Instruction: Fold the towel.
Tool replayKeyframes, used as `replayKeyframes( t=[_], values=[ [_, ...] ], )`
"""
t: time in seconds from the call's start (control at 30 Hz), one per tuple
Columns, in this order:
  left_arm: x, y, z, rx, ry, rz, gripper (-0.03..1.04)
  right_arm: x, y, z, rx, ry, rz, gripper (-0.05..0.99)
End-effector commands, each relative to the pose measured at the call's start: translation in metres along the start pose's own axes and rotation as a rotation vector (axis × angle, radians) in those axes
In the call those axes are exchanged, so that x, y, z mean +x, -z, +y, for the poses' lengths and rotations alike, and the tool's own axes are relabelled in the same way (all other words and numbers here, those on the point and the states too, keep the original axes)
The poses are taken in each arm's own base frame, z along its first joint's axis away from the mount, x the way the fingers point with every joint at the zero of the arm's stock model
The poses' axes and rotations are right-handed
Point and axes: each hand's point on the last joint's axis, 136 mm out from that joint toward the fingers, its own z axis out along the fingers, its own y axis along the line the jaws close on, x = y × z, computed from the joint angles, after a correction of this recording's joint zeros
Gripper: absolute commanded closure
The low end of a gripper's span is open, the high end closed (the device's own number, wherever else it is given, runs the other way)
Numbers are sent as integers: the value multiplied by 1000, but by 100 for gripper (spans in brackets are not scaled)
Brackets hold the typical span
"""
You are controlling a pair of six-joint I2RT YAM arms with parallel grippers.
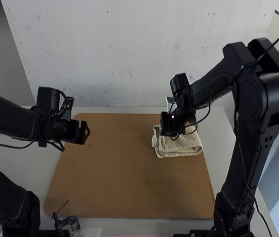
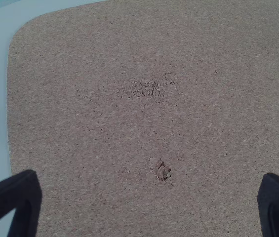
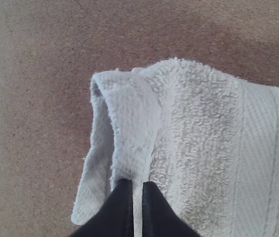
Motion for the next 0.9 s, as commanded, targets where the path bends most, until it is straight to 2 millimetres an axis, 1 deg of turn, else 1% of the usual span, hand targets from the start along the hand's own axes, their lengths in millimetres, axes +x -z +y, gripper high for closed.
replayKeyframes(
  t=[0.0,0.17,0.27,0.37,0.53,0.6,0.7,0.73,0.77,0.83,0.87],
  values=[
    [-1,2,-2,10,7,-14,3,1,-8,8,-3,-12,14,92],
    [-1,3,-2,9,6,-16,3,9,-24,5,-3,-20,34,91],
    [-1,3,-2,9,5,-16,3,12,-30,6,-14,-27,29,91],
    [-2,3,-2,9,5,-17,3,7,-30,20,-84,-72,-12,91],
    [-2,3,-2,9,6,-17,3,17,-32,31,-114,-89,20,91],
    [-2,3,-2,9,6,-17,3,20,-30,40,-145,-102,33,91],
    [-1,3,-2,9,6,-16,3,19,-28,45,-154,-97,29,91],
    [-1,3,-2,9,6,-16,3,18,-27,45,-156,-105,26,89],
    [-2,3,-2,9,6,-20,3,13,-23,46,-172,-118,14,78],
    [-2,3,-2,9,6,-20,3,-4,-7,47,-194,-138,-34,69],
    [-2,3,-2,9,6,-20,3,-12,3,47,-198,-140,-57,69]
  ],
)
